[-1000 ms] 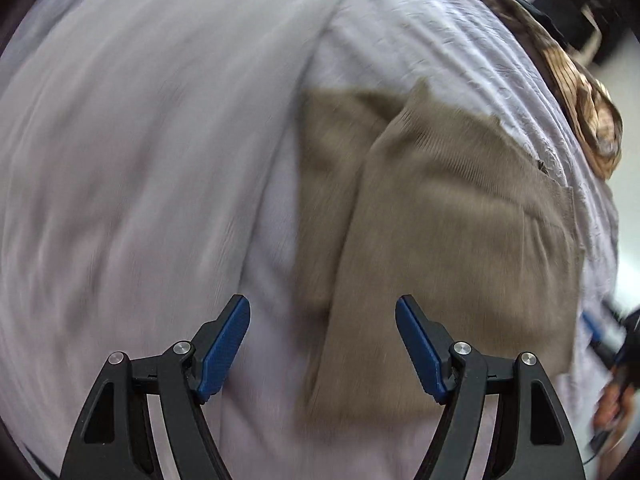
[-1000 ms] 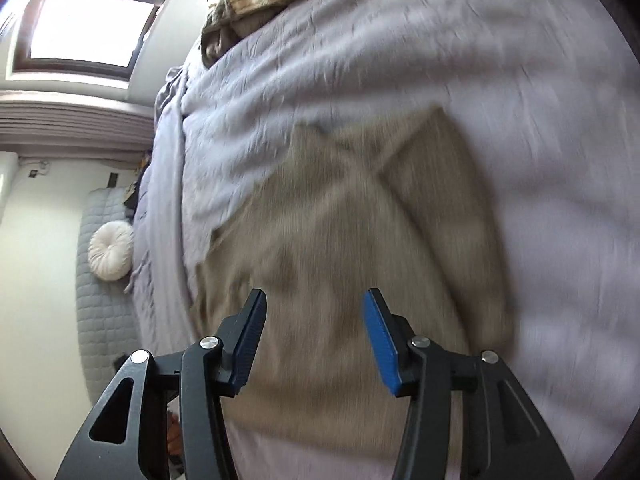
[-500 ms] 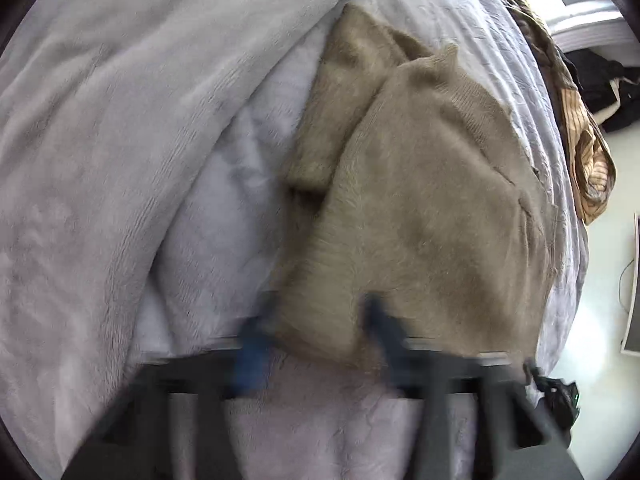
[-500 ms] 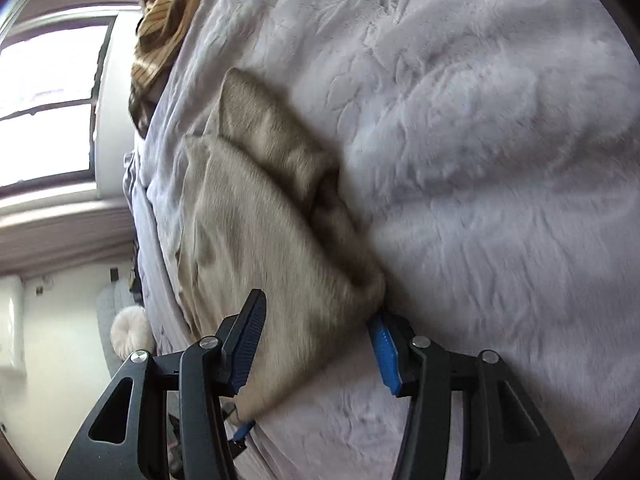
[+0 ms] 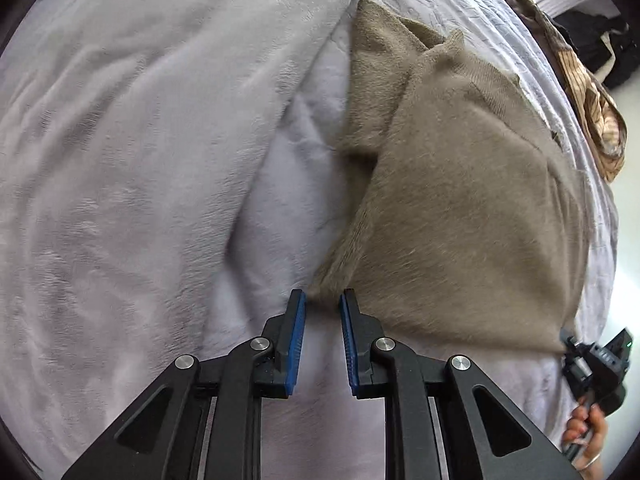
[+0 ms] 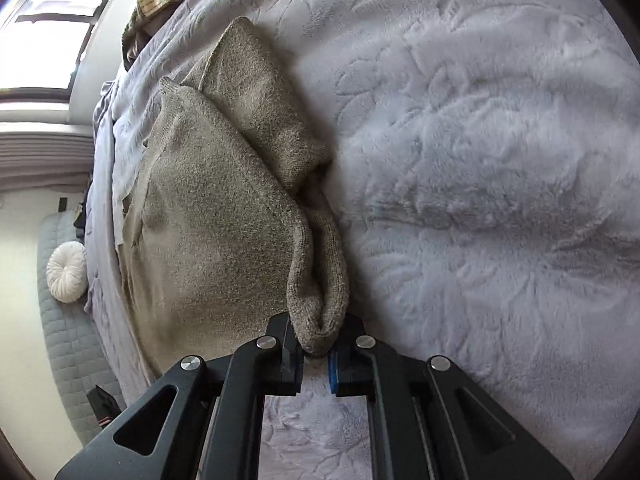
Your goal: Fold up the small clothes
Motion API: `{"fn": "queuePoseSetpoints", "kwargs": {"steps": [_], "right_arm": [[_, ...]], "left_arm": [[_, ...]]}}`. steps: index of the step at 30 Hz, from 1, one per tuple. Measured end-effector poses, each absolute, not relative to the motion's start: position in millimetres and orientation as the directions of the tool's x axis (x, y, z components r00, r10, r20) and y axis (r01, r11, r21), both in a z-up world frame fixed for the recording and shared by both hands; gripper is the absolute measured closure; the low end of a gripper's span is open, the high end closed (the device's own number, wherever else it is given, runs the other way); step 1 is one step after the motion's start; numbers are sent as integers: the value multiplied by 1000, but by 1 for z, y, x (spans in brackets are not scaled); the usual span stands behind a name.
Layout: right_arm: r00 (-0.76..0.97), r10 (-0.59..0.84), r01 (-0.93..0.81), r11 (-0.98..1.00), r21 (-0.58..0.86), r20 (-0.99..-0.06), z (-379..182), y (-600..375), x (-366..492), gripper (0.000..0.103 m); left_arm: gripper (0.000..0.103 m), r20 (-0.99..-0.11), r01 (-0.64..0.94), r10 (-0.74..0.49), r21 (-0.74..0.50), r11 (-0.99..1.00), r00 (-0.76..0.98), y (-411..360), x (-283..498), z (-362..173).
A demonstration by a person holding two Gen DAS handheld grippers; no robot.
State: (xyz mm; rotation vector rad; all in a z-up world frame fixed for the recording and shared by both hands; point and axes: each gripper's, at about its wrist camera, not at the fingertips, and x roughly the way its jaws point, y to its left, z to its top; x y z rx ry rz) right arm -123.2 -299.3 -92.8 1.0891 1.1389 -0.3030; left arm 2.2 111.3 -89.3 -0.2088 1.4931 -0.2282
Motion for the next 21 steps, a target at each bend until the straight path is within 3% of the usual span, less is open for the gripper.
{"fn": "queuePoseSetpoints", "kwargs": {"steps": [4, 11, 17, 21], "right_arm": [[392, 288, 696, 528, 487, -873, -79, -298, -127, 92], [364, 180, 636, 669, 384, -914, -29, -274, -127, 89], [313, 94, 561, 784, 264, -945, -24, -260, -96, 88], [259, -8, 602, 783, 155, -966, -21, -266, -107, 88]], "left_arm": [[82, -982, 64, -172, -167, 984, 82, 115, -2, -78], [82, -959, 168, -220, -191, 967, 178, 103, 2, -36], [82, -967, 241, -207, -168, 956, 147, 62, 18, -58], [82, -978, 263, -172, -136, 955, 118, 60, 14, -76]]}}
